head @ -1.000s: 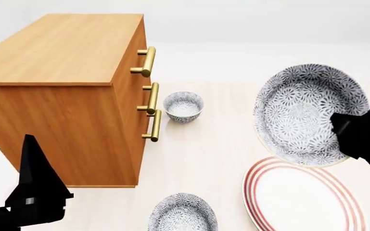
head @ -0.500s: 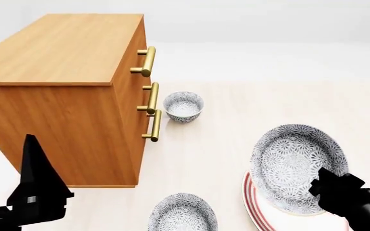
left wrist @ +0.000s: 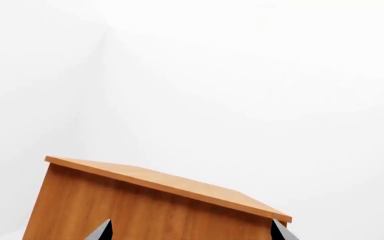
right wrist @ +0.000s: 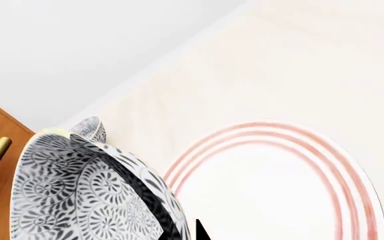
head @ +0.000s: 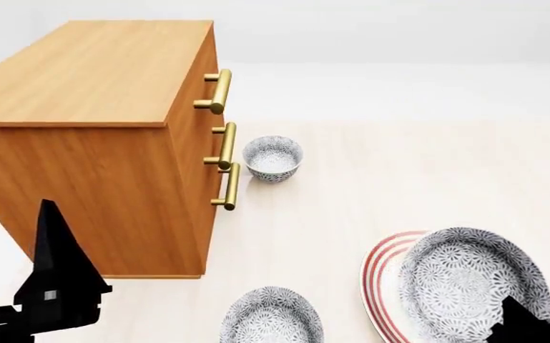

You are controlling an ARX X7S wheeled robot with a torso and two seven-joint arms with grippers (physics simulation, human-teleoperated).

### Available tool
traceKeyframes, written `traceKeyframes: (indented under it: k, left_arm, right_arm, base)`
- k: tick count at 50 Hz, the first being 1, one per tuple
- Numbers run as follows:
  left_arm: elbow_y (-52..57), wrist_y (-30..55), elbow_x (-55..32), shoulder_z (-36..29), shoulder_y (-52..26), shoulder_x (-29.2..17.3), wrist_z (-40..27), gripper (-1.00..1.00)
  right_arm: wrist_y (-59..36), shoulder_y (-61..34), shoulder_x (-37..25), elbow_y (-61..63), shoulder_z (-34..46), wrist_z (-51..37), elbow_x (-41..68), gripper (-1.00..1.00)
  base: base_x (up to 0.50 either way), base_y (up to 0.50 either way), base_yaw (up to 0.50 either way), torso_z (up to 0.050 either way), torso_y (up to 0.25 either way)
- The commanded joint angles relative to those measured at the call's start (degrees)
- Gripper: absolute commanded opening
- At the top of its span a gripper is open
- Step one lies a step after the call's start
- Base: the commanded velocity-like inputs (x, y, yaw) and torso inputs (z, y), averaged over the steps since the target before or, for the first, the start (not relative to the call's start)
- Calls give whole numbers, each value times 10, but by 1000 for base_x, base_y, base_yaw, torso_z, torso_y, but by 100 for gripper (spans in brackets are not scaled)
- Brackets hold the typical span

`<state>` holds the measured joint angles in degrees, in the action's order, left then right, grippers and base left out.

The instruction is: Put the bowl in the middle on the plate.

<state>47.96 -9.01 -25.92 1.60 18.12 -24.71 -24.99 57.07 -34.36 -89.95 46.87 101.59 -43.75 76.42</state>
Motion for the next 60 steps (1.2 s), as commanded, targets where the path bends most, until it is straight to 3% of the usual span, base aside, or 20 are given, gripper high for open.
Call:
traceKeyframes:
  k: [1, 9, 20, 31, 60]
  left_arm:
    - [-1, -2, -1, -1, 1, -1, -1, 100]
    - [-2, -2, -1, -1, 1, -2, -3, 100]
    - [-3, -1, 0, -4, -2, -3, -5, 100]
    - [-1, 2, -2, -3, -4, -6, -9, 100]
    - [-7, -4, 2, -8, -3, -8, -9, 100]
  right_arm:
    - [29, -28, 0, -8, 2, 1, -20, -100]
    - [18, -45, 0, -17, -15, 25, 22, -100]
    - [-146, -165, 0, -64, -136, 101, 248, -100]
    - [-247, -217, 0, -158, -190, 173, 367, -100]
    - [-203, -172, 0, -181, -149, 250, 387, -100]
  base:
    - [0, 0, 0, 0, 0]
    - [0, 0, 0, 0, 0]
    - [0, 0, 0, 0, 1]
    - [0, 0, 0, 0, 0]
    - [0, 0, 0, 0, 0]
